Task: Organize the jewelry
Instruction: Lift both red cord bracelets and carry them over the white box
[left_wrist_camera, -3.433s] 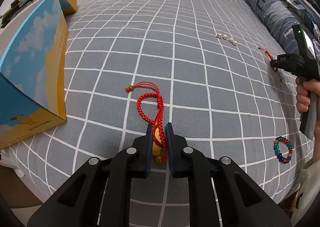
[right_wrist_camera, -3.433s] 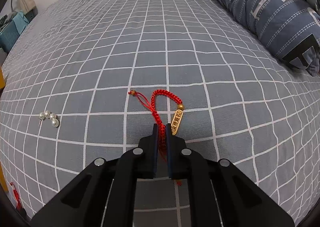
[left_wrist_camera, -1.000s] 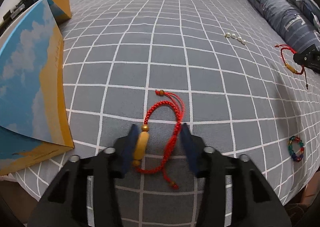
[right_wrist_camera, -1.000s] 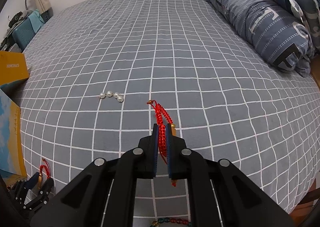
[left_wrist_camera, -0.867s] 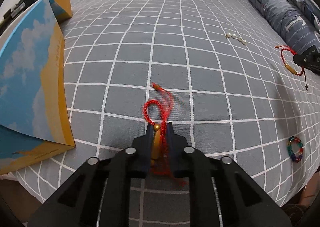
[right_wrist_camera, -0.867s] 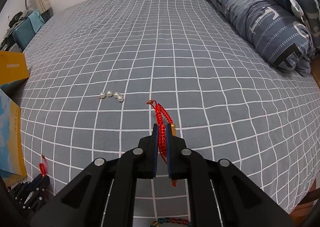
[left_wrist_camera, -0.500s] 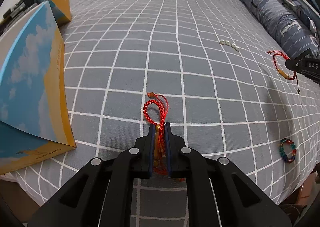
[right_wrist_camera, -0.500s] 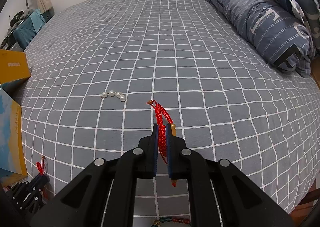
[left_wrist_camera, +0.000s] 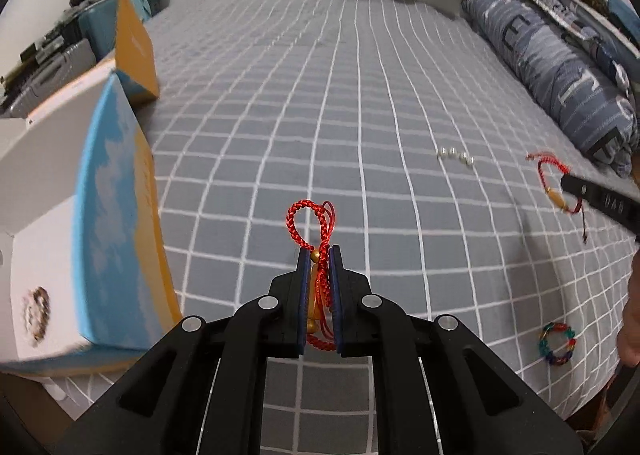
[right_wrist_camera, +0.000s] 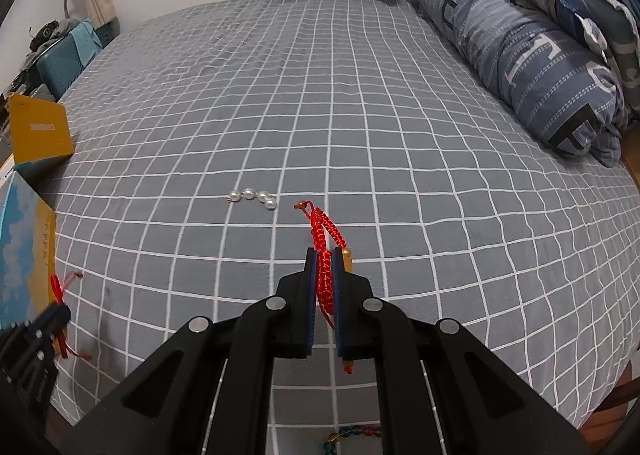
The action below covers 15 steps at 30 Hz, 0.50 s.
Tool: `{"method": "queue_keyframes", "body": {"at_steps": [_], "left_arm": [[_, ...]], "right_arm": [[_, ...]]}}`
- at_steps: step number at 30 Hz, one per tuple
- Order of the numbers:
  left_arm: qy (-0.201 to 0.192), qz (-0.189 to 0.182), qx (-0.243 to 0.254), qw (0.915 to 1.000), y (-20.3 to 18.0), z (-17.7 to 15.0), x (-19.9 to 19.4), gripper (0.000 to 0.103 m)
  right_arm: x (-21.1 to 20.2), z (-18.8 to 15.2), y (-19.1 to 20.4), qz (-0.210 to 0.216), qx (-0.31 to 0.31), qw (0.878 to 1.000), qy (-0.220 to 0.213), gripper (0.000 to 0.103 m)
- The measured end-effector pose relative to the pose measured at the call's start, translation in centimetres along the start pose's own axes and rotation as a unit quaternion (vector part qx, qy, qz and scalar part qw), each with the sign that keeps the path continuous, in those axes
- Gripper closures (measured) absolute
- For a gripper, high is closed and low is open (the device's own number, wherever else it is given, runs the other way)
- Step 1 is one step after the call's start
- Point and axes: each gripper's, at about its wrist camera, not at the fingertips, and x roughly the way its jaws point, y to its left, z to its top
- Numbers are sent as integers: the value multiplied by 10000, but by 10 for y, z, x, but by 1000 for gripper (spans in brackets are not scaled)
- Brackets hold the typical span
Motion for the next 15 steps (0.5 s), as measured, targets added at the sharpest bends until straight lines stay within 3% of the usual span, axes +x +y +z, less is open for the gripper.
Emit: {"method": "queue_keyframes", "body": {"at_steps": [15], "left_arm": [[-544, 256, -284, 9978, 40, 21, -53, 94]], "right_arm": [[-40, 1, 56, 263, -247, 9986, -389, 97]]}}
